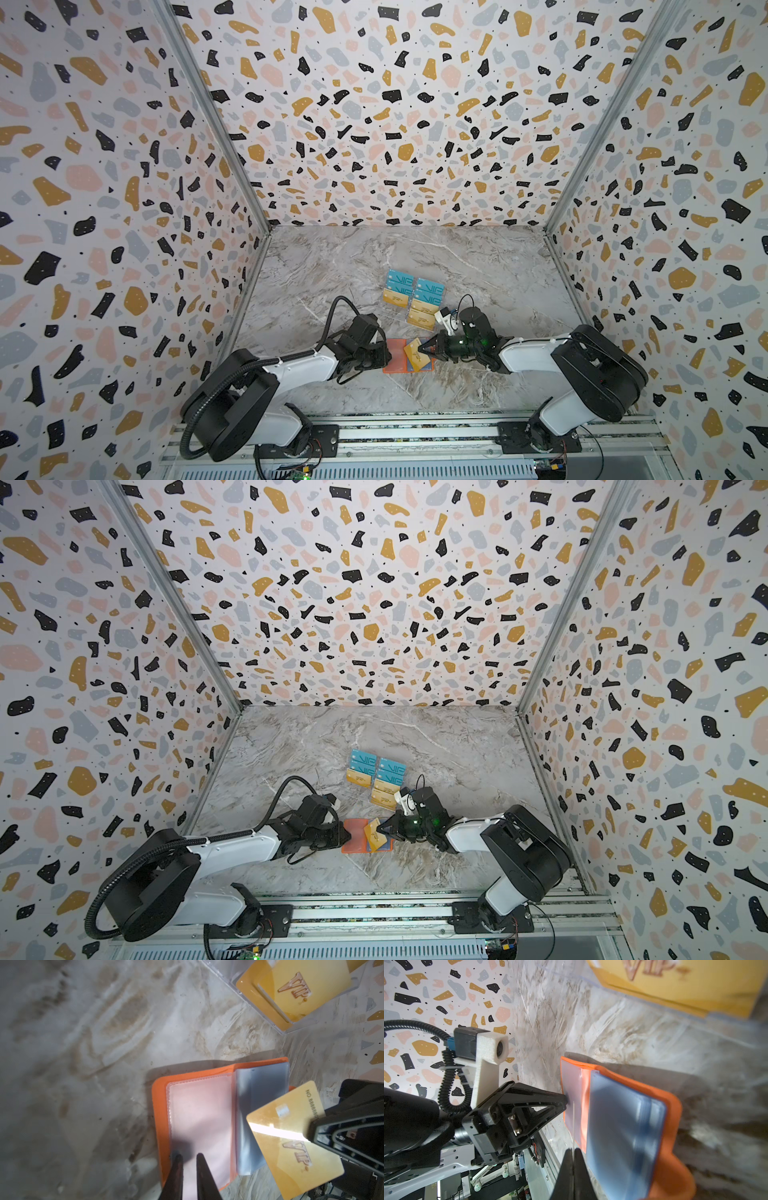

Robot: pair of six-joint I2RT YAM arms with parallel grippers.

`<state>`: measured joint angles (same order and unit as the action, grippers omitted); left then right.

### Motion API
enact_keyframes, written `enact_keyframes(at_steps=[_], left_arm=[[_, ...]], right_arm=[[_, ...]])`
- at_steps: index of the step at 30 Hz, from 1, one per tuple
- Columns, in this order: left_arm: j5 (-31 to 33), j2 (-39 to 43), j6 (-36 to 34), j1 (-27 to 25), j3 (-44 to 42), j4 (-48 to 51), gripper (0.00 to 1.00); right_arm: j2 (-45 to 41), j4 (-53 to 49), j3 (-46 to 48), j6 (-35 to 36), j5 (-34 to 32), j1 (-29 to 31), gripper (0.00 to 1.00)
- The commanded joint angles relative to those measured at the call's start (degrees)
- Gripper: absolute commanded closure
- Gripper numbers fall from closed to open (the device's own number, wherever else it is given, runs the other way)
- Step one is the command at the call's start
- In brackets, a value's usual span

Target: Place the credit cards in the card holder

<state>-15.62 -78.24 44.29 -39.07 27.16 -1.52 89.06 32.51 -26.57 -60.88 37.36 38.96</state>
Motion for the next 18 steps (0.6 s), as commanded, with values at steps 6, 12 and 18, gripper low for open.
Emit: enact_keyframes(at_steps=[6,12,18], left_arm=[[-0.81,-0.85,-0.68,-0.22,-0.35,0.82,0.83],[-0.85,-0.81,-0.59,-0.21,-0.35,0.72,0.83],[-0.82,-0.71,-0.44,-0.22,-0.56,0.82,0.83]], right_arm=[[2.13,0.91,-1.18,0.94,-0.26,0.07,1.0],[3.62,1.96,-1.43,1.35,0.48,0.24,1.0],[3.33,2.2,-1.47,1.73,0.45,0.33,1.0]])
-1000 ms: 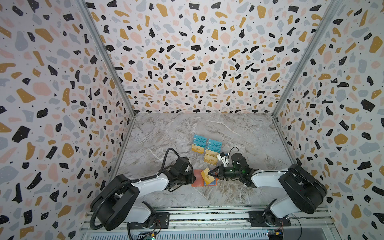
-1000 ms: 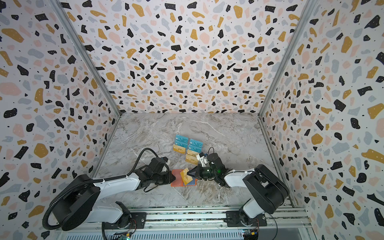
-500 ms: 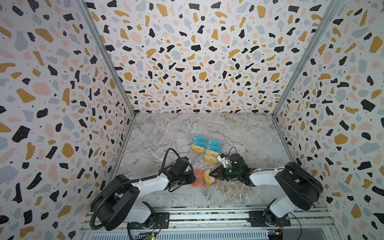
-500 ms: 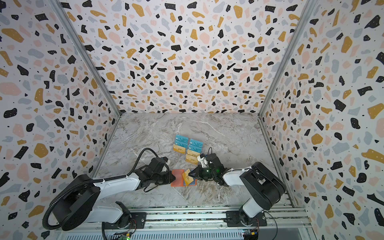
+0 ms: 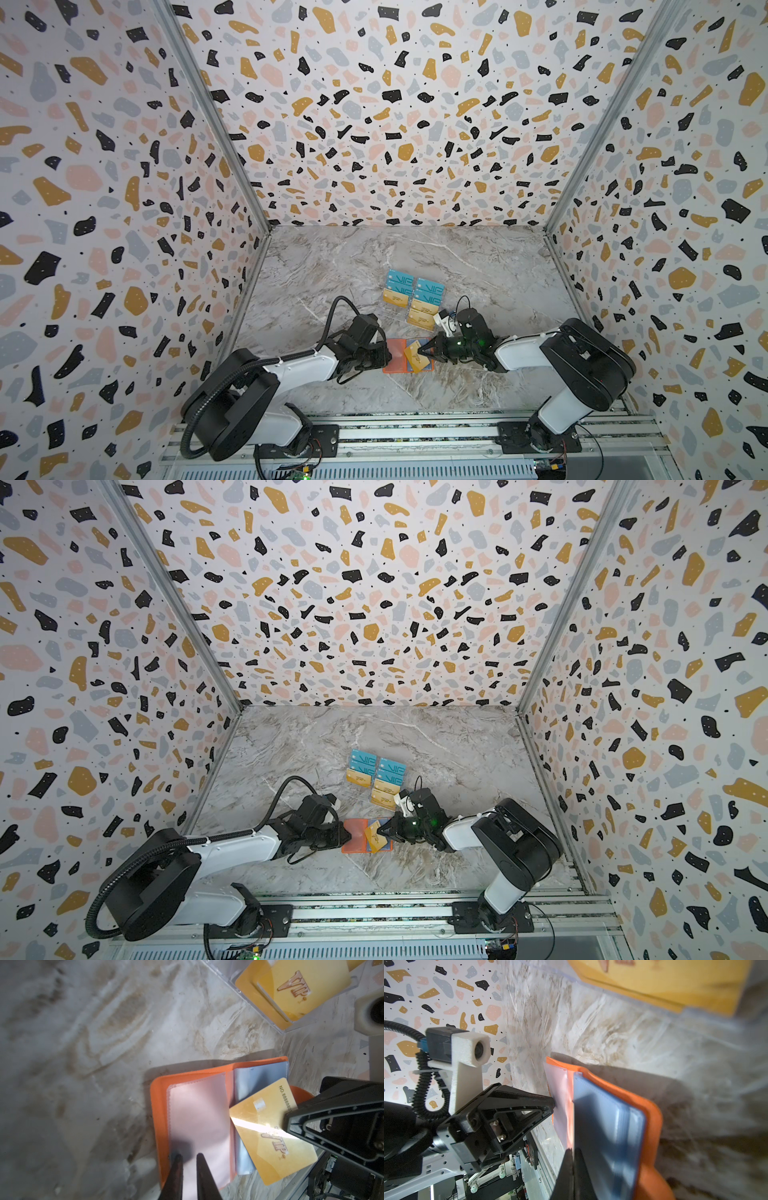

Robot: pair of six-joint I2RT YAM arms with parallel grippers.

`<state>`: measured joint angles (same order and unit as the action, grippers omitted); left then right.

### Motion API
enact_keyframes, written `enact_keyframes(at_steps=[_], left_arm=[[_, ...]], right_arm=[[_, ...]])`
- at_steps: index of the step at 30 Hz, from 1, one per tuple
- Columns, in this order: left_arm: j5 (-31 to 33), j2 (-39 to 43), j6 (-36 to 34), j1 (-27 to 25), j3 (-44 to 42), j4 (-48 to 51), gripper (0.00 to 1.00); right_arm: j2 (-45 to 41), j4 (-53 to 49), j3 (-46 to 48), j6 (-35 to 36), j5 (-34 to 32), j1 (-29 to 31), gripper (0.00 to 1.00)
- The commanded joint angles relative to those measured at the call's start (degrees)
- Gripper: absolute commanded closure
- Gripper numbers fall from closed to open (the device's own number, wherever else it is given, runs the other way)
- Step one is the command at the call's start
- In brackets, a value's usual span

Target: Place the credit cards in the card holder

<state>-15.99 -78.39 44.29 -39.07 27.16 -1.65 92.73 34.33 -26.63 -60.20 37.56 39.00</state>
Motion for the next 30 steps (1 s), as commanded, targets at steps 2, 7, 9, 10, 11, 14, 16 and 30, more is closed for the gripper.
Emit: enact_keyframes(at_steps=[2,7,9,10,11,14,16,30], left_arm=[[-0.44,-0.5,-0.44,-0.22,-0.61,0.95,0.83],[-0.57,-0.45,-0.35,-0.22,-0.46,0.95,0.83],[-0.62,-0.43,-0.35,-0.22,-0.44,1.03,0.83],[-0.62,-0.34,-0.35,-0.22,-0.53,1.07,0.83],[-0.54,-0.34,-0.31,-0.22,-0.55,1.1,0.83],[-0.59,-0.14,-0.1,-0.22,-0.78,0.95,0.83],[-0.59,-0.12,-0.08,-0.22,-0.88,0.83,0.83],[-0.61,0.35,-0.08,-0.22,-1.12,0.96,0.83]], right_arm=[[-0.46,0.43,-1.56,1.13,0.04,0.28,1.0],[0.33,1.97,-1.67,0.59,0.6,0.58,1.0],[0.28,1.84,-1.7,0.63,0.56,0.98,1.0],[0.26,1.8,-1.62,0.71,0.46,1.06,1.0],[0.04,1.77,-1.45,0.69,0.29,1.1,1.0],[-0.71,1.93,-0.97,0.66,-0.23,1.16,1.0],[-0.4,1.85,-1.26,0.92,-0.14,1.17,1.0],[3.83,8.47,-1.83,-1.91,-1.37,1.51,1.0]])
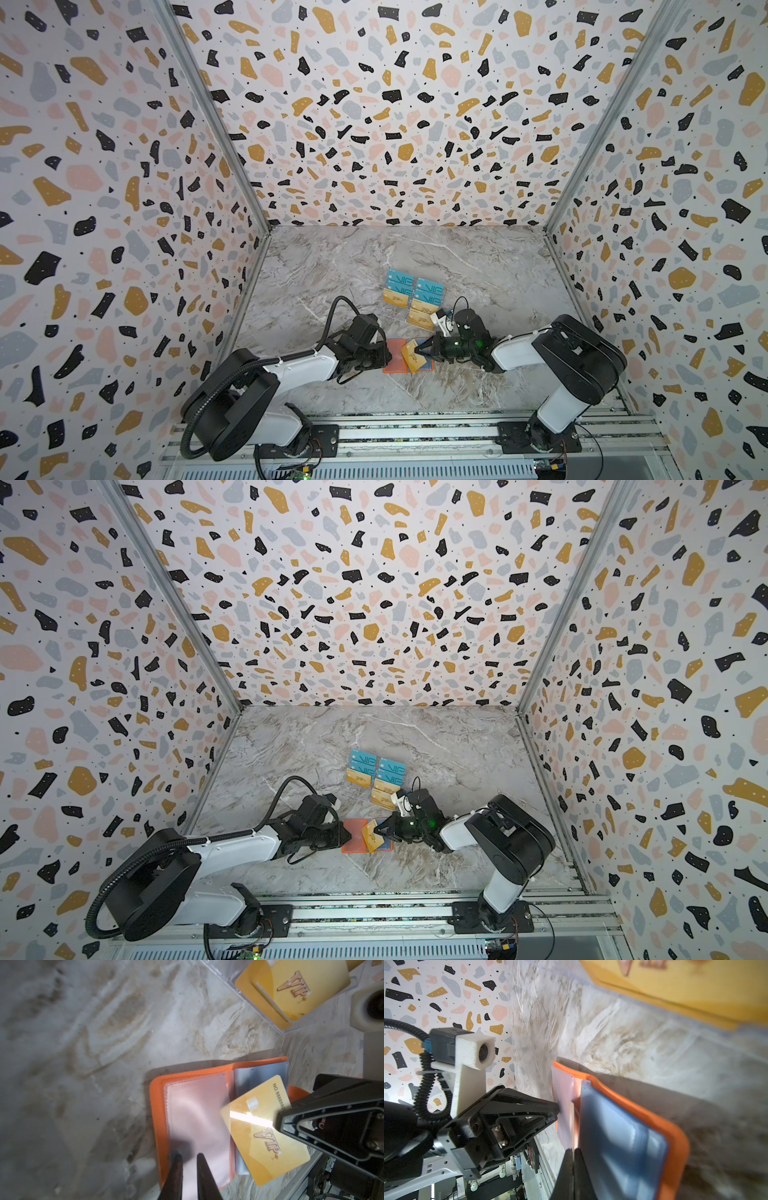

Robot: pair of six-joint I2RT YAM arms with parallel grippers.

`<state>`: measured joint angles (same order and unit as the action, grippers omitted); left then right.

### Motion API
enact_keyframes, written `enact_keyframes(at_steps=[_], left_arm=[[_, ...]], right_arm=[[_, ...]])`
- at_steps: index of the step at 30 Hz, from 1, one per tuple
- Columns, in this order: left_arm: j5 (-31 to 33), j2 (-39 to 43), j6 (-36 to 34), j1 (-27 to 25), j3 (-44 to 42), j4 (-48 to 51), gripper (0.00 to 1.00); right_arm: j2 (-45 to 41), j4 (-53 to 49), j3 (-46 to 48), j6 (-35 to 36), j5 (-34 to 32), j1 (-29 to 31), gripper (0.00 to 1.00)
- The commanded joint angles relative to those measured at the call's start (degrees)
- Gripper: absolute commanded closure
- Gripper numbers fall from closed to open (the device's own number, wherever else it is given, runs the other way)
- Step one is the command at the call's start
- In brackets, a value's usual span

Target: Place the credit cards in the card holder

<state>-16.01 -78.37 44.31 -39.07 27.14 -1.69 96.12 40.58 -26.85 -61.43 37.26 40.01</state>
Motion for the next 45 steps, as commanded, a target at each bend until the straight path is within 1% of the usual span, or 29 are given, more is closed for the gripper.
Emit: enact_keyframes(at_steps=[1,7,12,21,28,38,41,45], left_arm=[[-0.52,0.39,-0.11,-0.22,-1.12,1.0,0.83],[-0.77,0.32,-0.29,-0.22,-0.95,1.08,0.83],[-1.14,-0.13,-0.58,-0.22,-0.68,1.08,0.83],[-1.26,-0.29,-0.74,-0.22,-0.2,1.43,0.83],[-1.47,-0.34,-0.84,-0.21,0.2,1.92,0.83],[-1.57,-0.18,-0.27,-0.22,-0.24,1.62,0.83],[-1.56,-0.05,-0.31,-0.22,-0.24,1.69,0.82],[-1.54,0.23,-0.25,-0.22,-0.5,1.88,0.83]], right_arm=[[0.44,2.43,-1.58,-0.71,-1.49,0.69,1.0],[0.78,5.06,-0.92,-2.23,-3.92,1.21,1.0],[2.96,9.25,0.04,-4.0,-4.91,2.26,1.0],[4.68,11.29,1.16,-3.51,-6.61,2.52,1.0],[7.27,16.66,2.45,-6.05,-7.26,3.66,1.0],[8.94,22.08,4.44,-7.16,-10.19,4.8,1.0],[10.07,23.09,4.18,-6.96,-10.67,5.07,1.0],[12.07,26.62,4.22,-8.41,-10.8,5.33,1.0]])
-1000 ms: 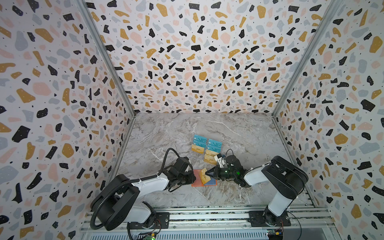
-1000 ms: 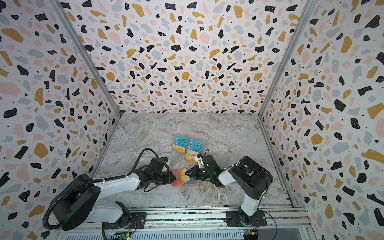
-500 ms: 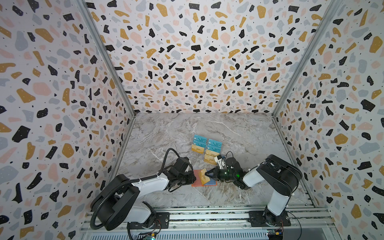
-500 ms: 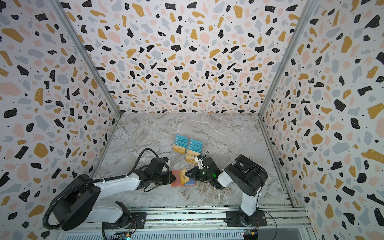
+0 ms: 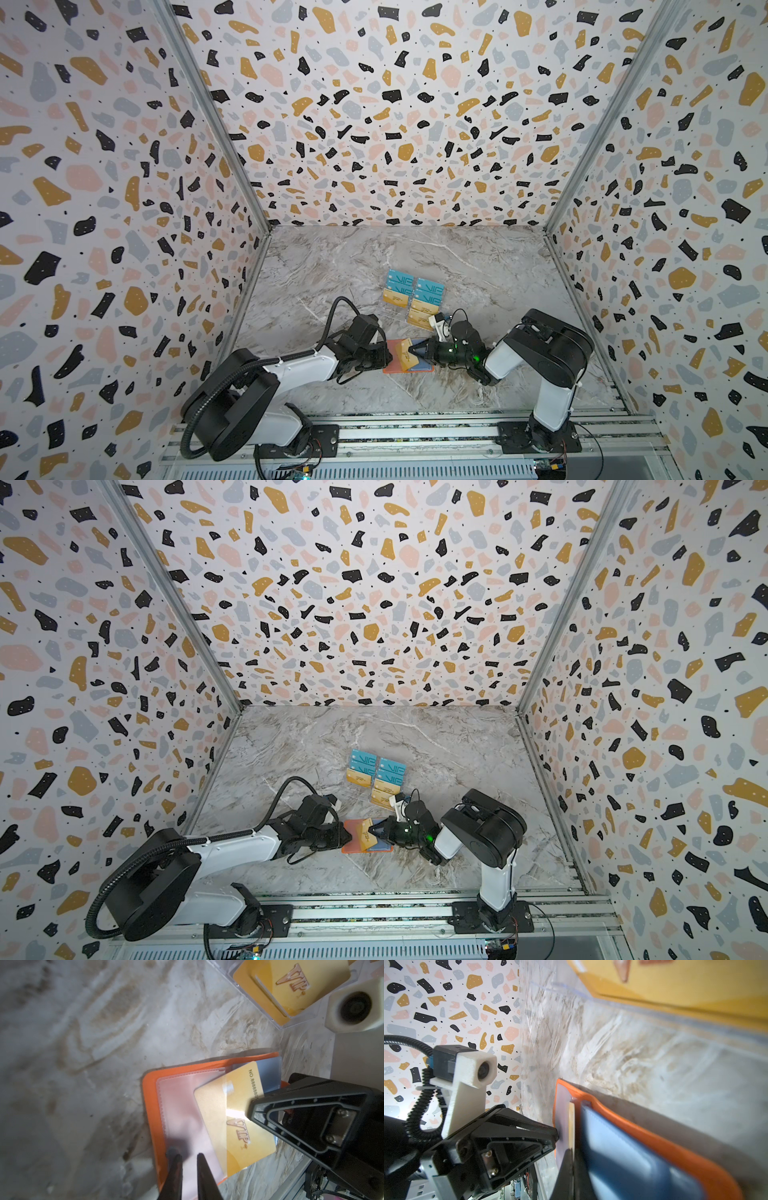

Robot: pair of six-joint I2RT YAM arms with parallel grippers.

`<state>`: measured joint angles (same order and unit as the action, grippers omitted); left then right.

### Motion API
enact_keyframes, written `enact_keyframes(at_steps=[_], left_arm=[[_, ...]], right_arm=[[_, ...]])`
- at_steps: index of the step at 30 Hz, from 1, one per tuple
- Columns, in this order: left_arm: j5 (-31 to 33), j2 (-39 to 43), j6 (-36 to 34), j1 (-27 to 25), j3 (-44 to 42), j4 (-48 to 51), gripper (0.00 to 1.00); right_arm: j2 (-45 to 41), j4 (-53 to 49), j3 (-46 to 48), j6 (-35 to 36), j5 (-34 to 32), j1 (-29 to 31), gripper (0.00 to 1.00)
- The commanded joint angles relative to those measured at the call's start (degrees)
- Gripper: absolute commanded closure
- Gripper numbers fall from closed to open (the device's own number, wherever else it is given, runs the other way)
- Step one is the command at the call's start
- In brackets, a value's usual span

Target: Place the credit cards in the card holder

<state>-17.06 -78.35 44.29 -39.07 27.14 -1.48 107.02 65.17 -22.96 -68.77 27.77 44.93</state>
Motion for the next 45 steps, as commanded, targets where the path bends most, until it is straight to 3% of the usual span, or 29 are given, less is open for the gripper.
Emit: enact_keyframes(at_steps=[1,23,35,38,45], left_arm=[[-0.36,0.36,-0.24,-0.22,-0.55,1.75,0.83],[-1.27,1.31,1.58,-0.22,-1.39,-0.23,0.83],[-1.03,2.15,2.67,-0.22,-2.97,-1.89,0.83],[-1.14,2.07,2.5,-0.22,-3.05,-1.95,0.83],[-1.38,2.53,2.27,-0.22,-2.97,-1.25,0.83]], right_arm=[[1.49,2.54,0.33,-1.36,-1.36,0.51,1.0],[0.92,3.51,0.46,-2.46,-8.95,4.09,1.0],[-6.36,-6.19,1.29,1.25,-13.56,4.79,1.0],[-3.39,-3.22,-0.8,1.05,-11.04,5.13,1.0],[-0.33,2.16,0.26,-1.24,-11.92,5.4,1.0]])
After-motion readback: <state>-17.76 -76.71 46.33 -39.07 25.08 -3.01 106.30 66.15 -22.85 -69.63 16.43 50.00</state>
